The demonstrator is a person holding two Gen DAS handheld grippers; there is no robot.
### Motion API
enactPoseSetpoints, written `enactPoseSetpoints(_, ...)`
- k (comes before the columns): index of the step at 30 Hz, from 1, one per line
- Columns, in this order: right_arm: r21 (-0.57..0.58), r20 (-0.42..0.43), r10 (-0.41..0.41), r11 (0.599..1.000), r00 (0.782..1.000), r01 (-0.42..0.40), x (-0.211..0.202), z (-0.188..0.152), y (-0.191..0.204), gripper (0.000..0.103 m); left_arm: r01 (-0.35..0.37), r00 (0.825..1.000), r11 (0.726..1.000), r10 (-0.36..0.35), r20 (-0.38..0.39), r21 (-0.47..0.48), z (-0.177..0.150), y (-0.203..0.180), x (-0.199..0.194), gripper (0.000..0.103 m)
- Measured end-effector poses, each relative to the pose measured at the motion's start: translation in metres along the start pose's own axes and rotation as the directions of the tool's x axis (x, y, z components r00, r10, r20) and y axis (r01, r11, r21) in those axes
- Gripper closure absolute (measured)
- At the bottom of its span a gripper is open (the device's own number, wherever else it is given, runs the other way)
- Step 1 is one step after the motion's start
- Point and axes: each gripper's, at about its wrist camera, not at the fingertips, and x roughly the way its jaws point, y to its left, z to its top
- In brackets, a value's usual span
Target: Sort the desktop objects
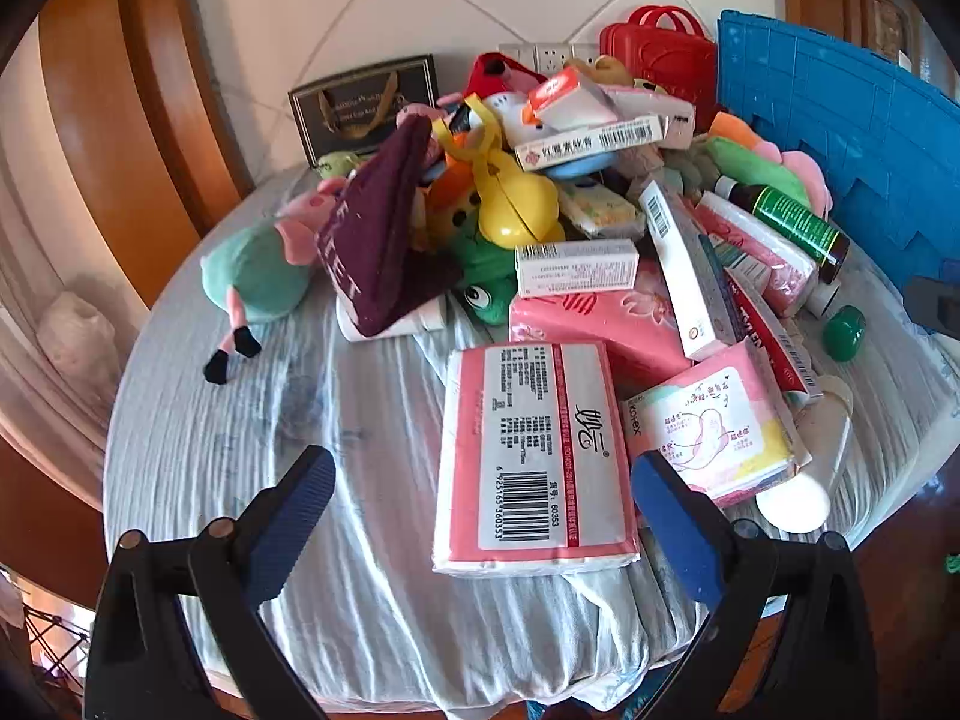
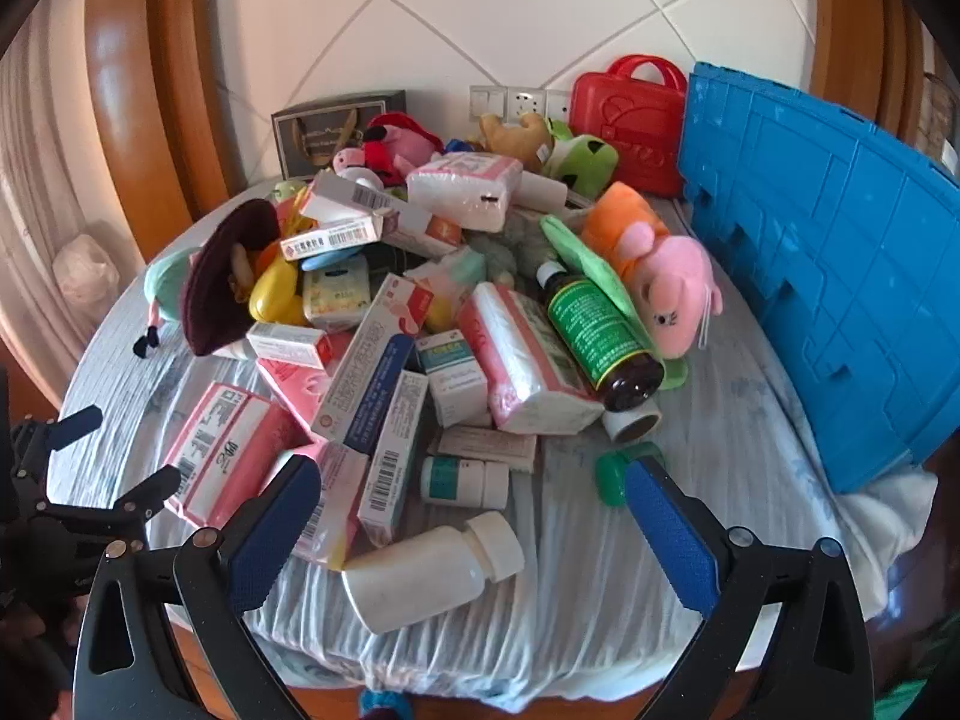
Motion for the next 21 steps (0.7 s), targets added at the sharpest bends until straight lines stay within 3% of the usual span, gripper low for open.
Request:
enactPoseSetpoints(9,-0.04,-0.041,0.041,0.998,0.998,-0.043,0.029,0.018,0.002,0.0,0.002,0.997,0.999,-0.005,-0.073,-0.037,-0.002,0.001,0.027,0.002)
enactPoseSetpoints(16,-0.097,-0.052,0.07,0.992,0.996,-0.075,0.04,0.03,0.012,0.0,0.067,0.994,0.995,-0.073,-0.087,-0.069,-0.001,0.002,0.043,0.002)
enactPoseSetpoints(21,-0.122,-0.058,0.063,0.99,0.996,-0.069,0.04,0.028,0.012,0.0,0.055,0.991,0.998,-0.058,-0.121,-0.032,-0.004,0.0,0.06,0.002)
